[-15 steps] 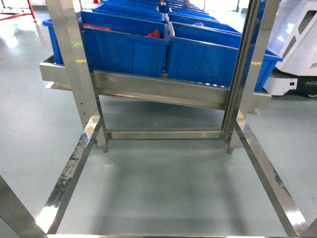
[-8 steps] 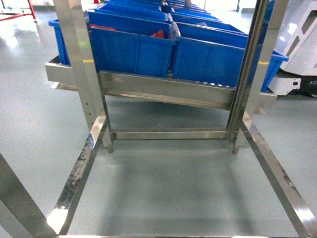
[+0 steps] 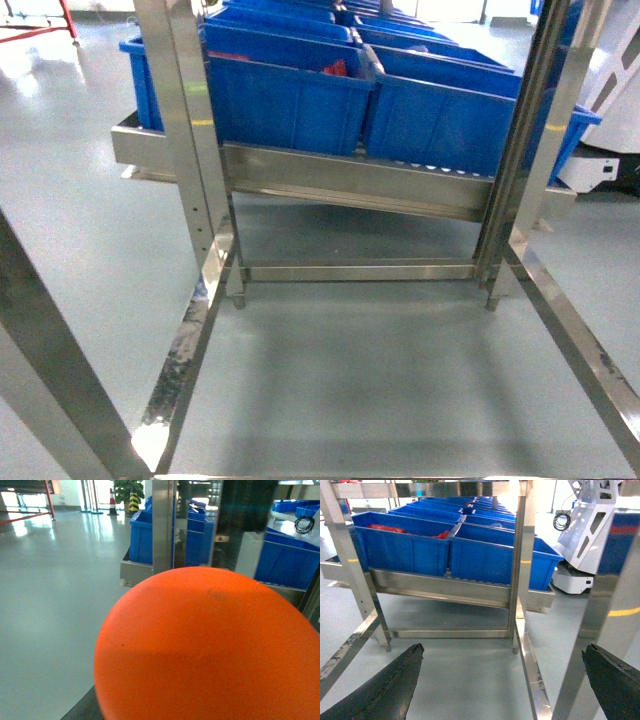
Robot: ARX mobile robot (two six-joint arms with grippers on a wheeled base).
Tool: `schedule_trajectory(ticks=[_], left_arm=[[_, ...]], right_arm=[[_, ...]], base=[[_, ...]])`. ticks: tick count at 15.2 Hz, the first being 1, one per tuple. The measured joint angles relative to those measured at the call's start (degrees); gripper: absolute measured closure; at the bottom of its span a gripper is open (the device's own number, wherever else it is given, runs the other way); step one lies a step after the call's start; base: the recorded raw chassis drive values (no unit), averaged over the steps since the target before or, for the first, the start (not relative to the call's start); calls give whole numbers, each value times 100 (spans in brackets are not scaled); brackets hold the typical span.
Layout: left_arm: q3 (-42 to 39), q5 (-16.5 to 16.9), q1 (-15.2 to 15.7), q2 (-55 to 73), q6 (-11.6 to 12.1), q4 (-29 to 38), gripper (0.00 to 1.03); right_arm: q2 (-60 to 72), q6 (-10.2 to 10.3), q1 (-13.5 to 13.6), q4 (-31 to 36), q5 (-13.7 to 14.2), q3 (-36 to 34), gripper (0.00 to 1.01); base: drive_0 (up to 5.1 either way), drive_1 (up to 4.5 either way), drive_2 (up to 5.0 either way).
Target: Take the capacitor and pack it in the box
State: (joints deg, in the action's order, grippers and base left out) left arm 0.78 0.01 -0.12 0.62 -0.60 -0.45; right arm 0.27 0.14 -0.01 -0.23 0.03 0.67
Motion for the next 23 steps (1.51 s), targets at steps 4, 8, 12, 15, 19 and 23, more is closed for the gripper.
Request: schedule_trajectory(ticks=[4, 8, 12, 15, 19, 23], left_arm=[[0, 0, 0, 0, 0, 13, 59], [0, -2, 0, 0, 0, 24, 59], [0, -2, 0, 0, 0, 15, 59], [0, -4, 0, 0, 2, 4, 59], [0, -4, 0, 0, 0, 11, 59], [0, -2, 0, 0, 0, 7, 59]], right_arm=[[0, 0, 0, -13, -2, 0, 3], [0, 0, 0, -13, -2, 0, 3], [0, 0, 0, -4, -4, 0, 3], [0, 0, 0, -20, 0, 0, 3], [0, 0, 0, -2, -2, 0, 3], [0, 0, 0, -9, -2, 0, 3]], base=[[-496, 249, 249], [-500, 245, 245], [-499, 247, 247], [-499, 247, 247], [-499, 247, 247], [-499, 246, 246]])
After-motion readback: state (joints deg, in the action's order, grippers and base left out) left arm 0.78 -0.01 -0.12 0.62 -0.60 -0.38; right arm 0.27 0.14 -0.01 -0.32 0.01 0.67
